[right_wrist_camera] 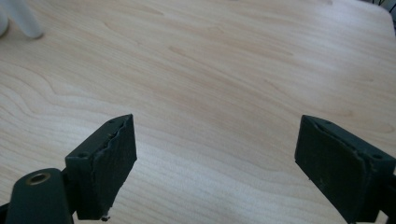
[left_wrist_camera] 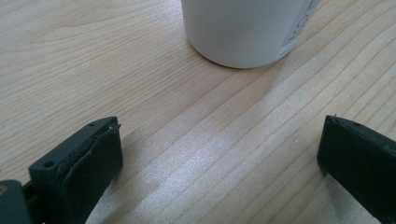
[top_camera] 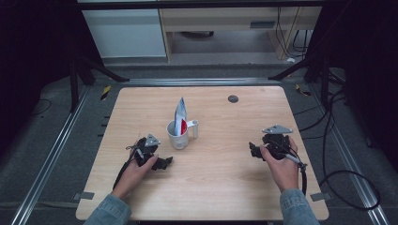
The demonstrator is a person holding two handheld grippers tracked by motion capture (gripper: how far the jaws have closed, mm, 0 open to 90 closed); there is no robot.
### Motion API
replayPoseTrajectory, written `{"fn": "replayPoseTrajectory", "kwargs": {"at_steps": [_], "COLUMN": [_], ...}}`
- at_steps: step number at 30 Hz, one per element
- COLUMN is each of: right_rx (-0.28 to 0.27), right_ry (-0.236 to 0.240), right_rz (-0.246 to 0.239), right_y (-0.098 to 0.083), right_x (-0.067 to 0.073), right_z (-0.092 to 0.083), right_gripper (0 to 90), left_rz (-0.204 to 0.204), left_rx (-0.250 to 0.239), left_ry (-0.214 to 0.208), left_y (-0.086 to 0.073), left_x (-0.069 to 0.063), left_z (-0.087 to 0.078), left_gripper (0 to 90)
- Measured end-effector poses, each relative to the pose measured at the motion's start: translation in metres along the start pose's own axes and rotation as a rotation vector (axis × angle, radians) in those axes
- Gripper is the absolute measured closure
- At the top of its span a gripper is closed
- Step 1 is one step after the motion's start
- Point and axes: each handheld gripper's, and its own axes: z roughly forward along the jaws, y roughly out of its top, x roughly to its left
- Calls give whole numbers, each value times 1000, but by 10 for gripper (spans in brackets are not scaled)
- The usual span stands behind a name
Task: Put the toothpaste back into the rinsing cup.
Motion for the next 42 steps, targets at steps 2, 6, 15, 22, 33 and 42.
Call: {"fn": "replayPoseTrajectory", "kwargs": {"at_steps": [2,6,15,22,33,42], "right_rx": [11,32,50,67,37,65], "right_ry": [2,6,-8,-12,-62,-69], "right_rz": [6,36,110,146,173,186], "right_y": [-6,-18,-36,-44,-57,-54], "right_x": [-1,-6,-21,-22,-22,-19], "right_z": [2,8,20,33,48,52], "right_gripper": [129,127,128,114,92,3], "left_rz": [0,0,-1,0,0,1], "left_rx": [0,0,0,0,0,0], "left_ry": [0,0,0,0,0,-2], "left_y": [0,0,0,0,0,0], "left_x": [0,0,0,0,0,0], "left_z": [0,0,0,0,0,1], "left_gripper": [0,0,0,0,0,0]}}
